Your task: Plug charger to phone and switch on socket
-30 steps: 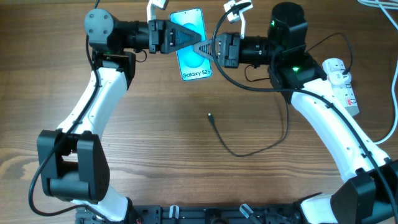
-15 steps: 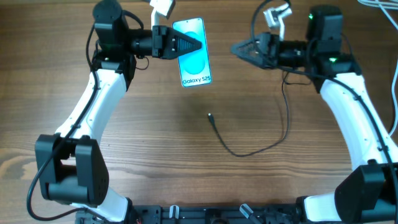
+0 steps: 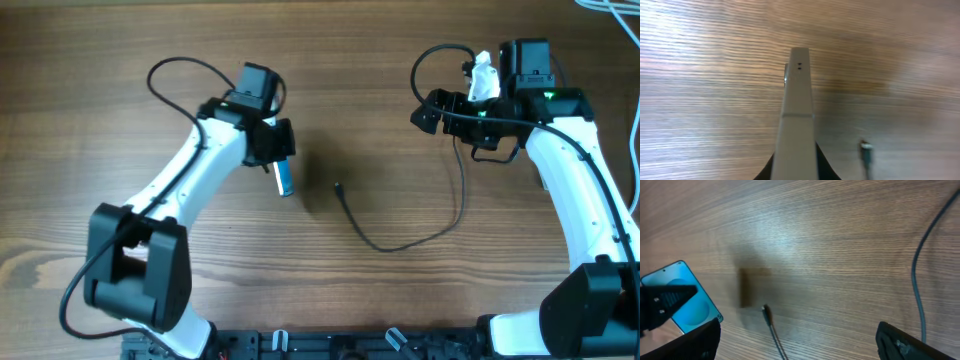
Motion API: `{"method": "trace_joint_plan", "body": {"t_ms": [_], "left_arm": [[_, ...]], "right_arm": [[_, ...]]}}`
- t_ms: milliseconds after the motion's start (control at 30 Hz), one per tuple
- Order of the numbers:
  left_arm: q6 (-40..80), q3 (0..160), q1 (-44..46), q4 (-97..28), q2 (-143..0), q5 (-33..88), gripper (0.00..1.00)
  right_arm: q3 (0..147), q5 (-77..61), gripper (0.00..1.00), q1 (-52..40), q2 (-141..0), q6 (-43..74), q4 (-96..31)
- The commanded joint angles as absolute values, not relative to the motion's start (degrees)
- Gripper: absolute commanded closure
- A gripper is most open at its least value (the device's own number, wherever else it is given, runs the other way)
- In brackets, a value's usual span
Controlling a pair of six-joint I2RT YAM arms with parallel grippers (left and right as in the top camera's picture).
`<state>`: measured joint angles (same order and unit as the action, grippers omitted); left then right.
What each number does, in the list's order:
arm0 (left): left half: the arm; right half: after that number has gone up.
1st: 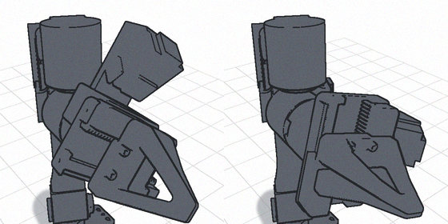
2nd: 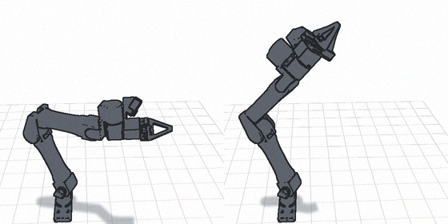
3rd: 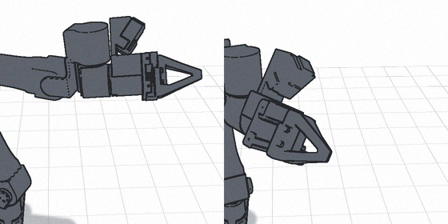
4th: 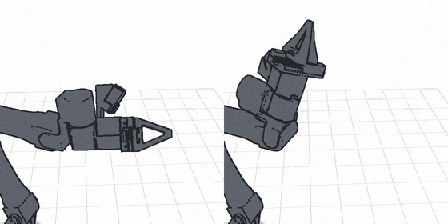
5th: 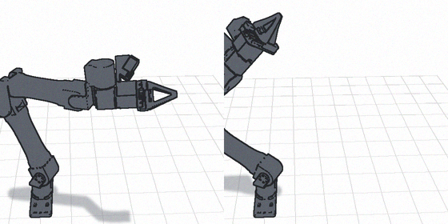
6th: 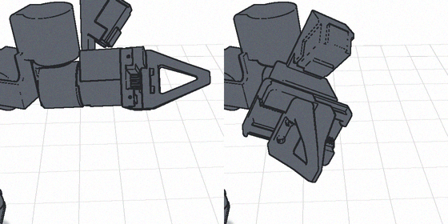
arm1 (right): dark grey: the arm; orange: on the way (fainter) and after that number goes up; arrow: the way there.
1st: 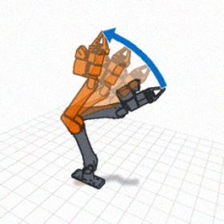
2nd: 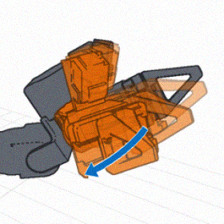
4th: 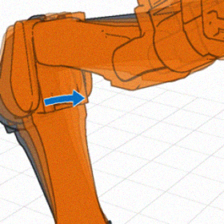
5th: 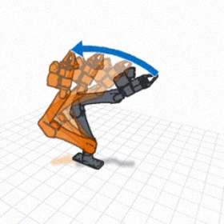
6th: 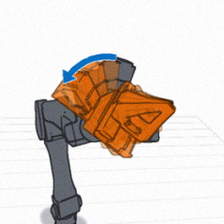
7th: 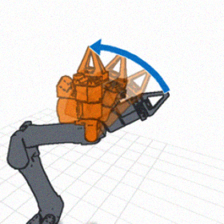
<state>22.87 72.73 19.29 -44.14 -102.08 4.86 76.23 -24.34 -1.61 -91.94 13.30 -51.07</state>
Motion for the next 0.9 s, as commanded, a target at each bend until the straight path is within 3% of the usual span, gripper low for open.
{"method": "trace_joint_plan", "body": {"t_ms": [0,133,767,867], "left_arm": [[21.65,73.34,23.62,-44.93,-106.06,-6.57,0.96],[21.87,73.34,25.41,-44.95,-107.98,-6.52,0.91],[27.7,73.06,25.3,-46.33,-108.84,-5.43,0.9],[27.7,73.06,25.3,-46.35,-108.88,-5.43,0.82]], "right_arm": [[76.01,-22.48,0.0,-1.76,-92.49,12.16,-51.22],[76.01,-22.46,0.0,-1.76,-92.49,12.19,-51.2],[76.01,-22.44,0.0,-1.76,-92.49,12.16,-51.27],[76.01,-22.46,0.0,-1.76,-92.49,12.12,-51.27]]}}
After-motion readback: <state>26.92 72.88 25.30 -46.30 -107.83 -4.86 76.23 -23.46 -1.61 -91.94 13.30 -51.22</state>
